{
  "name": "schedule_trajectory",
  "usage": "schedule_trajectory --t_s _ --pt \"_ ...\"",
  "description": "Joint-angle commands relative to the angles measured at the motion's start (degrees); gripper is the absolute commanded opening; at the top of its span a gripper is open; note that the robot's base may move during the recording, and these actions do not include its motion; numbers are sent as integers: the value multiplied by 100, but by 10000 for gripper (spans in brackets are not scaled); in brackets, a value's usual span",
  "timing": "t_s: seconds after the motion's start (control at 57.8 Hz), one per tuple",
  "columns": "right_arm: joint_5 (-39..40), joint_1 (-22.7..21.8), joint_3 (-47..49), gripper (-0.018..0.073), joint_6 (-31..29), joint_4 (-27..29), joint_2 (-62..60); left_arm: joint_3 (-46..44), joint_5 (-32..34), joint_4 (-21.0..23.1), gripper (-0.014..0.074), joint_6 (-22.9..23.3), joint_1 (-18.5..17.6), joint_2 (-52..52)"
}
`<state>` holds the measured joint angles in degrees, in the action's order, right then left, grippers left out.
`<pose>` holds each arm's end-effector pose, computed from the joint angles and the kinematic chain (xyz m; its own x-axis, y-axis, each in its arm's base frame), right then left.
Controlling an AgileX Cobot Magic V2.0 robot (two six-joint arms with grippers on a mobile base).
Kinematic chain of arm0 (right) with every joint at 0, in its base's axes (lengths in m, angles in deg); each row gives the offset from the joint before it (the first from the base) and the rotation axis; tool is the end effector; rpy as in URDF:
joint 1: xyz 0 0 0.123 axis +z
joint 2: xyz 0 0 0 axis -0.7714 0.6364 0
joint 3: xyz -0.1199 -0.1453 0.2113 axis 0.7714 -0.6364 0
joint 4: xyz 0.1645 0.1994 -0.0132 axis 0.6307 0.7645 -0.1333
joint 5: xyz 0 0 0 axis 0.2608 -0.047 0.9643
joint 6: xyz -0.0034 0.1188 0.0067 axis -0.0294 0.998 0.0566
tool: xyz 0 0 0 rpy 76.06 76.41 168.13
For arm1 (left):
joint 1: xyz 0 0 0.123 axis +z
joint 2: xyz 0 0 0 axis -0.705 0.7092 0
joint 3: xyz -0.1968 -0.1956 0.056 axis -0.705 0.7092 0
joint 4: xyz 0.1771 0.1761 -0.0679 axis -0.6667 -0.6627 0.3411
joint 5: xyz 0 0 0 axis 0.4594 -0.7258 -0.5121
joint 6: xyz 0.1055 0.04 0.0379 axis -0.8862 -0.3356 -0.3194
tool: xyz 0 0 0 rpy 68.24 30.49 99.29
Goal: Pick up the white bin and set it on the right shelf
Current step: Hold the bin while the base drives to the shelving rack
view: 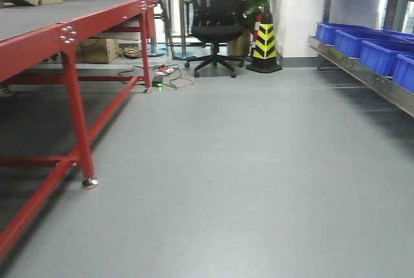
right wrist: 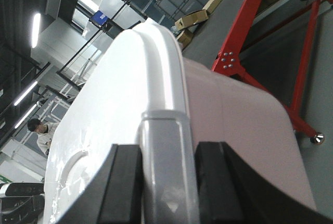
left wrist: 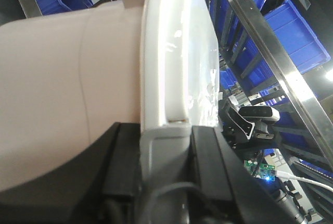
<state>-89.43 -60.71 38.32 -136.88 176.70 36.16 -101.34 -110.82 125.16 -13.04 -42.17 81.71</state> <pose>0.3240 0.0286 0.4086 -0.4321 0.6626 -0.6118 -0.3983 0.4684 0.7886 0.3272 -0.0932 0.4294 -0.7043 -0.3818 -0.5985 0.5447 0.2500 -0.8005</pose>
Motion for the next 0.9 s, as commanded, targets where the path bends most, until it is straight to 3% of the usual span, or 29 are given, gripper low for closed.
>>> schedule_trajectory --t_s 0.0,0.882 --pt "-228 40 182 60 19 445 -198 -188 -1064 680 -126 -95 -102 -287" --pt "-233 40 182 60 19 445 -198 -188 -1064 680 -126 -95 -102 -287"
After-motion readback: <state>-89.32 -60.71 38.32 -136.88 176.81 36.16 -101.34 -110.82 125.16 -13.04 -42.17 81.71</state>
